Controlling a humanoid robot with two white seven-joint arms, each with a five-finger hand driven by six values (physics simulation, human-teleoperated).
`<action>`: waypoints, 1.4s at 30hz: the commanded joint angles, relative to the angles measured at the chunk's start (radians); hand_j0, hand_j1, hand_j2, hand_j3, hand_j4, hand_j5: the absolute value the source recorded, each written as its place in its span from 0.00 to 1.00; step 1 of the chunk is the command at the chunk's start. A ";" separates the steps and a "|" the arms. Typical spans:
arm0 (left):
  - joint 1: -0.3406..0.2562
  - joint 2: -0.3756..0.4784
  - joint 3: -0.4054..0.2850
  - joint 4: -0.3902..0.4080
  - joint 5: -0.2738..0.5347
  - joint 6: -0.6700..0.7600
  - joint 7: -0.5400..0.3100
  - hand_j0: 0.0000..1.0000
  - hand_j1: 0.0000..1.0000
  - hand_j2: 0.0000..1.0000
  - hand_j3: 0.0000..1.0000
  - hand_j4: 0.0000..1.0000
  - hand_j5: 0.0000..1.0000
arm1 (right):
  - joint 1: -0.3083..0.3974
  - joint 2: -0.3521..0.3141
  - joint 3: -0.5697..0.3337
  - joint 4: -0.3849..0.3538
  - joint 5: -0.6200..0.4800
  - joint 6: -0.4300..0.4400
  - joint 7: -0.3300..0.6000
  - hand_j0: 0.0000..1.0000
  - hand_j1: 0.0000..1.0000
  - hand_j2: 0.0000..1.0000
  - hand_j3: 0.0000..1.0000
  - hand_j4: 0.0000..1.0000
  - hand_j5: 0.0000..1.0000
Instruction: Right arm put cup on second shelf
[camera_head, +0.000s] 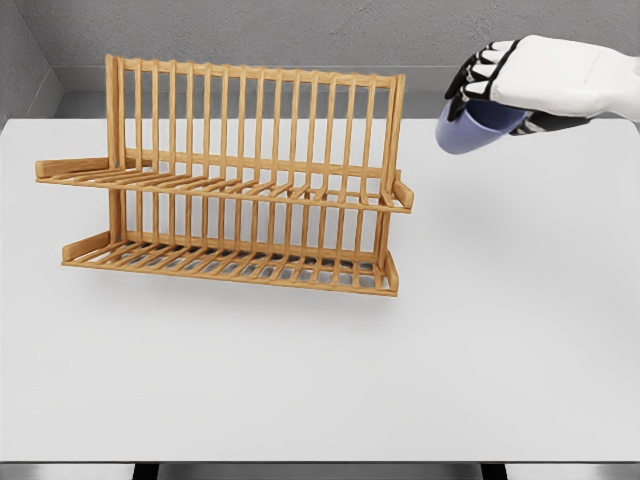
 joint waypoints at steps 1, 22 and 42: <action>0.000 0.000 0.000 0.000 0.000 0.000 0.000 1.00 1.00 1.00 1.00 1.00 1.00 | 0.000 -0.005 -0.003 -0.048 -0.004 0.004 -0.001 0.53 0.53 0.53 0.53 0.53 0.53; 0.000 0.000 0.000 0.000 0.000 0.000 0.000 1.00 1.00 1.00 1.00 1.00 1.00 | 0.009 0.119 0.086 -0.150 0.060 0.051 -0.001 0.53 0.53 0.53 0.53 0.53 0.53; 0.000 0.000 0.000 0.000 0.000 0.000 0.000 1.00 1.00 1.00 1.00 1.00 1.00 | 0.008 0.143 0.166 -0.147 0.102 0.087 -0.001 1.00 1.00 1.00 1.00 1.00 1.00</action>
